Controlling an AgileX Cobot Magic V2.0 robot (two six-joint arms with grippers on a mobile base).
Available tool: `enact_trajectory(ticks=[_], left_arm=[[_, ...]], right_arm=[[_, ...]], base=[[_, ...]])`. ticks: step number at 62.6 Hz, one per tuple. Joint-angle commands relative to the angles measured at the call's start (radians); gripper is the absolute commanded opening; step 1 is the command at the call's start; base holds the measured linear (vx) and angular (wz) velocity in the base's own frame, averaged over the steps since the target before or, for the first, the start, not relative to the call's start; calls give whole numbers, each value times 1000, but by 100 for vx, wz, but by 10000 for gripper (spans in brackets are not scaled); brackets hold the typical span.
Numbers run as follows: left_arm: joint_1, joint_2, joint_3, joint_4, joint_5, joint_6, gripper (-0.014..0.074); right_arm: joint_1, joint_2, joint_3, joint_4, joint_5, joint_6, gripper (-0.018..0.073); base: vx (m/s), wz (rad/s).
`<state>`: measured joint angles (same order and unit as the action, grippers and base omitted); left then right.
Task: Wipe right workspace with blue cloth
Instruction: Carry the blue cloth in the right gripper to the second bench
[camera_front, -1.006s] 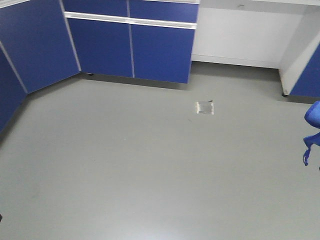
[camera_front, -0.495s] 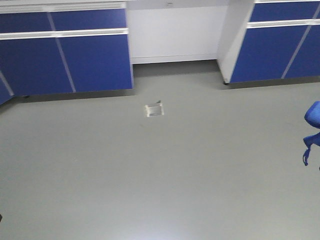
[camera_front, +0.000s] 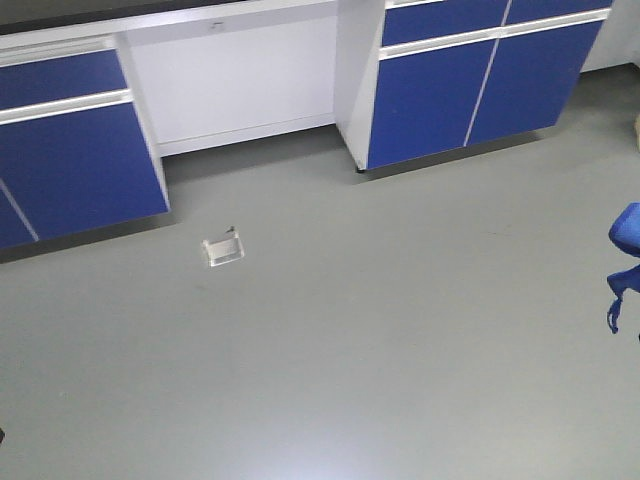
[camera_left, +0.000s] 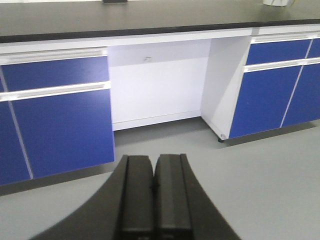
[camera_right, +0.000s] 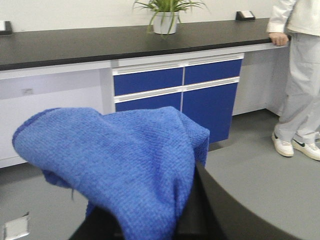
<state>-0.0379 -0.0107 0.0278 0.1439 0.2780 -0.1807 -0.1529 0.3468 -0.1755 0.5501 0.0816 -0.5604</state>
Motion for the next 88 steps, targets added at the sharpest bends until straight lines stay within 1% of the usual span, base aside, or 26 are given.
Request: enact_trajectory(ticks=[1, 23, 88], left_arm=[[-4, -16, 30, 1, -79, -8, -6], [-4, -16, 30, 1, -79, -8, -6], [-4, -16, 30, 1, -79, -8, -6]], right_arm=[[-4, 13, -33, 3, -70, -8, 2], [-4, 13, -33, 3, -70, -8, 2], [-4, 13, -33, 3, -70, -8, 2]], base=[[24, -29], [28, -19], [34, -9]])
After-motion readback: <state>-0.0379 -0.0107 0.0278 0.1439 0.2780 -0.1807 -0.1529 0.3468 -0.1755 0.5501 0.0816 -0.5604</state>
